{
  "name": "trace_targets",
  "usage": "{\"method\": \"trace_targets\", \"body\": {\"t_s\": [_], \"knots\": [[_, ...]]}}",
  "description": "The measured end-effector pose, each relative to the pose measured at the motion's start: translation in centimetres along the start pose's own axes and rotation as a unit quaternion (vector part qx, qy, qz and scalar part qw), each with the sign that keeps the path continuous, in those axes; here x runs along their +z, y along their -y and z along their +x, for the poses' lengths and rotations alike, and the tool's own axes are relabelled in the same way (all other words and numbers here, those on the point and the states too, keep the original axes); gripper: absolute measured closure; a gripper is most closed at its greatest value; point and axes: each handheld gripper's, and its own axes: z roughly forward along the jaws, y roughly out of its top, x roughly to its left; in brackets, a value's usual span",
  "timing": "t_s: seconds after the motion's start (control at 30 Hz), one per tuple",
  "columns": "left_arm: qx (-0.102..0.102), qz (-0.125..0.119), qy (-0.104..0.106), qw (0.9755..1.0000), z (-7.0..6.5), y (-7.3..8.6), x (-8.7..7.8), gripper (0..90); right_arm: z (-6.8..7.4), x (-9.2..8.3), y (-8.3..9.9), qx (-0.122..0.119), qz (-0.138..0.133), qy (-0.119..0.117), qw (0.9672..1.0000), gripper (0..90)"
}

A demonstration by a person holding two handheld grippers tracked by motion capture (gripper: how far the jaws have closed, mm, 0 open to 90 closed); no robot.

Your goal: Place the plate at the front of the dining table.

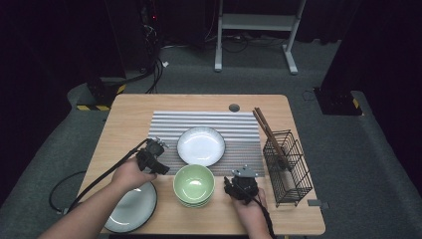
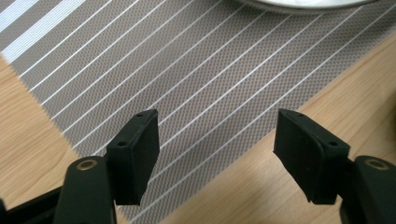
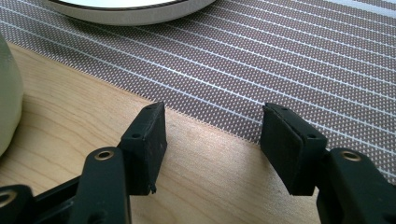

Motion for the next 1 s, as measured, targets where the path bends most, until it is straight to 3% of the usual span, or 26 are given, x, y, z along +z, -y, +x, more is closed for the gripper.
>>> {"method": "trace_targets", "body": {"t_s": [0.03, 0.13, 0.33, 0.63, 0.73, 0.9, 1.0], "knots": [[-0.009, 0.006, -0.005, 0.9999, 0.0, 0.0, -0.3, 31.7, 0.0, 0.0, 0.0, 0.000, 0.000, -0.001, 1.0000, 40.4], [-0.009, 0.013, -0.023, 0.9996, -0.2, -0.1, -0.9, 31.5, 0.0, 0.0, 0.0, -0.001, 0.000, -0.003, 1.0000, 39.8], [-0.013, 0.031, -0.024, 0.9992, -0.5, -0.3, -1.9, 31.3, -0.1, 0.0, 0.0, -0.003, -0.001, -0.004, 1.0000, 39.6], [0.005, 0.056, -0.003, 0.9984, -0.7, -0.3, -3.7, 34.5, -0.1, 0.0, 0.0, -0.003, 0.000, -0.004, 1.0000, 39.5], [0.000, 0.059, 0.005, 0.9982, -0.5, -0.4, -3.9, 35.5, -0.1, 0.0, 0.0, -0.003, 0.000, -0.004, 1.0000, 39.5], [0.033, 0.065, -0.005, 0.9973, -0.8, -0.2, -4.3, 35.4, 0.0, 0.0, 0.0, -0.002, 0.000, -0.004, 1.0000, 39.4], [0.038, 0.072, -0.008, 0.9967, -1.4, -0.1, -4.3, 35.3, -0.1, 0.0, 0.0, -0.004, 0.000, -0.005, 1.0000, 39.2]]}}
